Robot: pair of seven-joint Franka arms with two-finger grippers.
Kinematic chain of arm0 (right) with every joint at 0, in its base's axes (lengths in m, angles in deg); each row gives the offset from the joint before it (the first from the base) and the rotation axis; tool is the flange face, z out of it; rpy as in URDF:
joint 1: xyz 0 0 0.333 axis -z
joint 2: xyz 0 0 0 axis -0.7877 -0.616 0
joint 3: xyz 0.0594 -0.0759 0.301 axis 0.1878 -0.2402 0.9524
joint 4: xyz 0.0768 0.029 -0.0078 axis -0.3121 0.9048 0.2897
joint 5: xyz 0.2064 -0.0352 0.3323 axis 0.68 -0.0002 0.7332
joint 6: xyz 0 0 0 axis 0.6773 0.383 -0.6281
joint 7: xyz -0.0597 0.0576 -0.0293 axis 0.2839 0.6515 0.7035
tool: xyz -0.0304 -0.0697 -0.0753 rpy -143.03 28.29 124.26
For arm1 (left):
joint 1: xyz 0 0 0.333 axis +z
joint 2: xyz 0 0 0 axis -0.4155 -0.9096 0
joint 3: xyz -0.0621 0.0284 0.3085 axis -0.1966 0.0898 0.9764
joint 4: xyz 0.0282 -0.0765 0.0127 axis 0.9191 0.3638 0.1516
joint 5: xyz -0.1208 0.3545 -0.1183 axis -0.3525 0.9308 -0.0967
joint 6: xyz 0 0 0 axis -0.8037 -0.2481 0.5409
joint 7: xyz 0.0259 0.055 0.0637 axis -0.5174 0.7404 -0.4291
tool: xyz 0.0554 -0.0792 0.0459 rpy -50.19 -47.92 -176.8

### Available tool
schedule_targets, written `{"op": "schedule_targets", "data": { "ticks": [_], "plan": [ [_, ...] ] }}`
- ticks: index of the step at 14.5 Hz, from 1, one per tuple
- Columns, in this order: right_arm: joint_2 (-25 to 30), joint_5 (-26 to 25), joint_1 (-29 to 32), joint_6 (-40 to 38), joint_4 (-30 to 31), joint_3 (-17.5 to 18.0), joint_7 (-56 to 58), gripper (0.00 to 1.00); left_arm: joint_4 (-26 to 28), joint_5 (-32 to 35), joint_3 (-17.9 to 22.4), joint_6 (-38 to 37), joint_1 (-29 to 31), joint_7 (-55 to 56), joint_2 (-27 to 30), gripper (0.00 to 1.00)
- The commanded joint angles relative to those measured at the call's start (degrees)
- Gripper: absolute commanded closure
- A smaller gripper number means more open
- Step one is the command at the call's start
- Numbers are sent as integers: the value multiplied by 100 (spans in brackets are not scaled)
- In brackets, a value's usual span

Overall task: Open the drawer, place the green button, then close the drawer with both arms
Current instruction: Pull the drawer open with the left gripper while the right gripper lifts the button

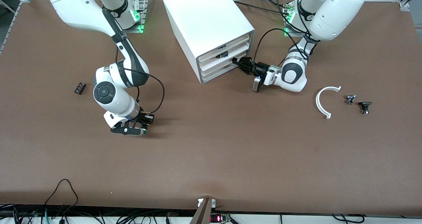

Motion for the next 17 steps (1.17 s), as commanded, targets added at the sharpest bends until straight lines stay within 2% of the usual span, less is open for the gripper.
{"op": "schedule_targets", "data": {
  "ticks": [1, 5, 10, 17],
  "plan": [
    [129, -7, -204, -705, -659, 15, -670, 100, -57, -16, -14, -42, 214, 9, 17, 100],
    [120, -7, -529, -1461, -1433, 15, -1505, 100, -689, 264, 91, -6, 215, 53, -387, 100],
    [111, -33, -1117, -1884, -1926, 6, -2910, 100, -1418, 765, 486, -6, 214, 167, -598, 100],
    [-205, -33, -1961, -2174, -2866, 6, -5028, 100, -1842, 1030, 645, -41, 311, 562, -686, 100]
  ]
}}
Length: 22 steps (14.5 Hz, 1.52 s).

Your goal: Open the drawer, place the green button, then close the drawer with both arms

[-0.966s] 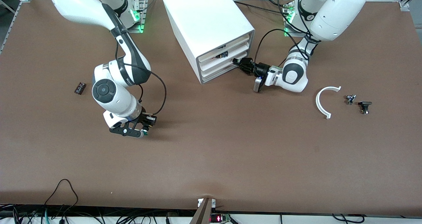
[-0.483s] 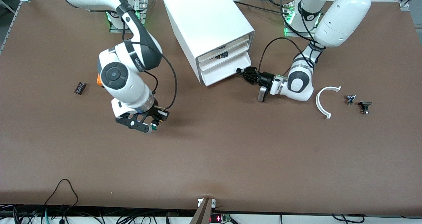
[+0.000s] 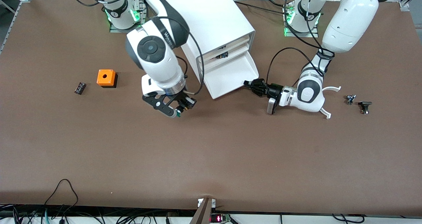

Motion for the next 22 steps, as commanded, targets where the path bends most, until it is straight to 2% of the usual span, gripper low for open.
{"op": "schedule_targets", "data": {
  "ticks": [1, 2, 3, 6, 9, 14, 18, 22],
  "plan": [
    [-298, -24, -371, -192, -639, -32, -907, 100, -280, 228, 55, 87, 7, 264, -187, 82],
    [-351, -32, -477, -192, -736, -32, -1179, 100, -280, 237, 55, 87, 7, 264, -187, 31],
    [-404, -33, -574, -184, -841, -32, -1513, 100, -280, 254, 63, 69, 42, 238, -170, 0],
    [-544, -15, -811, -131, -1044, -32, -2427, 100, -542, 806, 63, -324, 349, 490, -99, 0],
    [-659, -15, -1048, -35, -1062, -32, -3157, 100, -981, 1868, 55, -660, 595, 1412, 155, 0],
    [-983, -15, -1409, 369, -1062, -23, -4256, 100, -1859, 3134, 63, -1467, 640, 3239, 349, 0],
    [-1309, -15, -1646, 520, -1045, -32, -4715, 100, -2677, 4461, 37, -2135, 570, 4621, 393, 0],
    [-1529, 46, -1805, 520, -992, -32, -4777, 100, -2872, 5473, -77, -2277, 508, 5509, 533, 0]
  ]
}}
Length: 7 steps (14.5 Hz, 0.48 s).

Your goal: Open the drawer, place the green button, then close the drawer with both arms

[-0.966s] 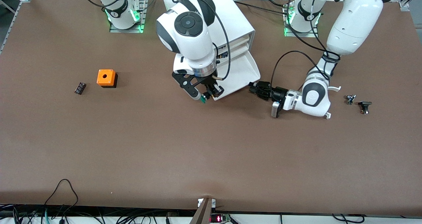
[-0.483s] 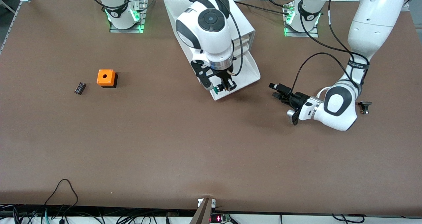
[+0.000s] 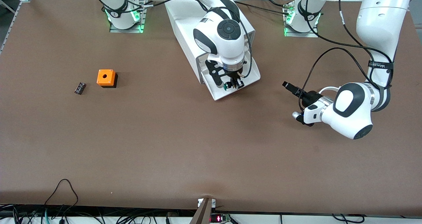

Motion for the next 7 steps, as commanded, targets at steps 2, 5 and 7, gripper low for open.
{"op": "schedule_targets", "data": {
  "ticks": [2, 5, 7],
  "plan": [
    [-277, 61, -191, -31, -159, -35, -218, 100, -136, 1047, -48, -112, -296, 854, 340, 0],
    [-295, 61, -236, 371, 95, -35, -445, 100, -389, 1498, -48, -112, -376, 1286, 701, 0],
    [-312, 61, -279, 680, 245, -35, -560, 100, -749, 1499, 39, -60, -367, 1418, 755, 0]
  ]
}}
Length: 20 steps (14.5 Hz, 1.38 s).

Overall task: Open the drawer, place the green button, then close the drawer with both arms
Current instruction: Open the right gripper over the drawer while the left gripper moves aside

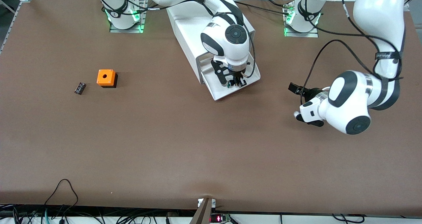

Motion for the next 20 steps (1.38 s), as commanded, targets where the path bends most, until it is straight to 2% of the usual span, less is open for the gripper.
{"op": "schedule_targets", "data": {
  "ticks": [1, 4, 7, 8, 9, 10, 12, 14, 17, 19, 20],
  "plan": [
    [-12, 48, -85, 328, 161, -36, -200, 100, -602, 202, 119, 21, 41, 161, 181, 0],
    [-30, 48, -121, 338, 161, -36, -200, 100, -1324, 483, 128, 364, 51, 100, 59, 0],
    [-57, 40, -121, 329, 161, -36, -191, 100, -1852, 588, 181, 469, 59, 126, -398, 0],
    [-57, 48, -121, 329, 161, -36, -191, 60, -1897, 650, 181, 478, 42, 126, -451, 0],
    [-57, 48, -121, 329, 161, -36, -200, 36, -1880, 659, 190, 470, 24, 161, -452, 0],
    [-48, 57, -112, 329, 161, -36, -200, 0, -1827, 659, 181, 478, 50, 179, -435, 0],
    [-39, 48, -112, 329, 161, -36, -191, 0, -1722, 720, 190, 836, 33, 196, -391, 0],
    [-22, 48, -103, 303, 152, -45, -192, 0, -612, 782, 164, 1616, 24, 511, 230, 1],
    [66, 48, -42, 259, 108, -80, -156, 0, 1480, 782, 111, 3276, 15, 855, 1320, 1],
    [145, 40, -7, 145, 91, -115, -113, 0, 2396, 782, 32, 4078, 7, 1354, 1744, 1],
    [163, 40, 11, 101, 82, -124, -104, 0, 2601, 782, -12, 4282, 7, 1722, 1815, 1]
  ]
}}
